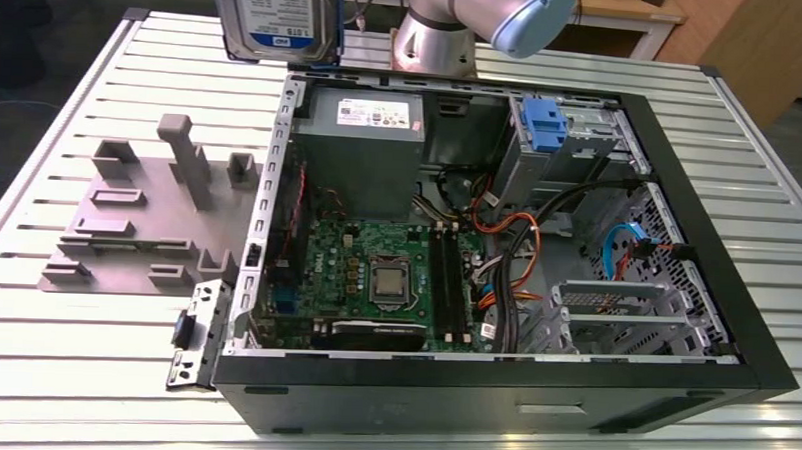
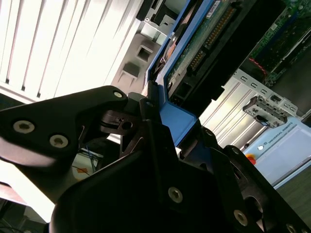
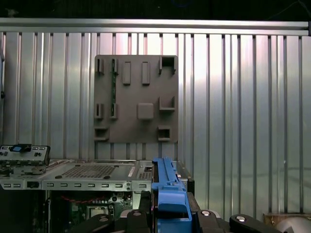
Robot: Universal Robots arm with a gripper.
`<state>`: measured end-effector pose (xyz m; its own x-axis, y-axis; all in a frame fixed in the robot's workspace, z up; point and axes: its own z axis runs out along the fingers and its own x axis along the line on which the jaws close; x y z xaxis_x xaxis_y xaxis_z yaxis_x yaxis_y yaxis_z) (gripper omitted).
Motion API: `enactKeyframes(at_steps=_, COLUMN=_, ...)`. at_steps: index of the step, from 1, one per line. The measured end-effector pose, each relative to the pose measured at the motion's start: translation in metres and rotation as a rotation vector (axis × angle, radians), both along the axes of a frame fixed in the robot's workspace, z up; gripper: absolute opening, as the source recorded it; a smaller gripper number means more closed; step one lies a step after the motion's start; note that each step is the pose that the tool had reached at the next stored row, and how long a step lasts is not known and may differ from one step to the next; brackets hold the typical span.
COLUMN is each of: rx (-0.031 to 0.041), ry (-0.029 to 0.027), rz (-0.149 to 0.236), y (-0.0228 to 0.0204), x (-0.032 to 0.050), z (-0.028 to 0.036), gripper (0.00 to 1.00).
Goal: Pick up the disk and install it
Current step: 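Pick up the disk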
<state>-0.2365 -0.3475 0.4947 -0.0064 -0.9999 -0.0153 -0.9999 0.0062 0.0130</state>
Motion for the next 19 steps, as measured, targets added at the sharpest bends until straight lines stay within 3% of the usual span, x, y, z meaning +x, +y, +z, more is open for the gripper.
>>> enactKeyframes(at_steps=19, rx=0.0000, ry=0.0000, rz=0.000, y=0.0000, x=0.0149, z=0.0000, gripper=0.37)
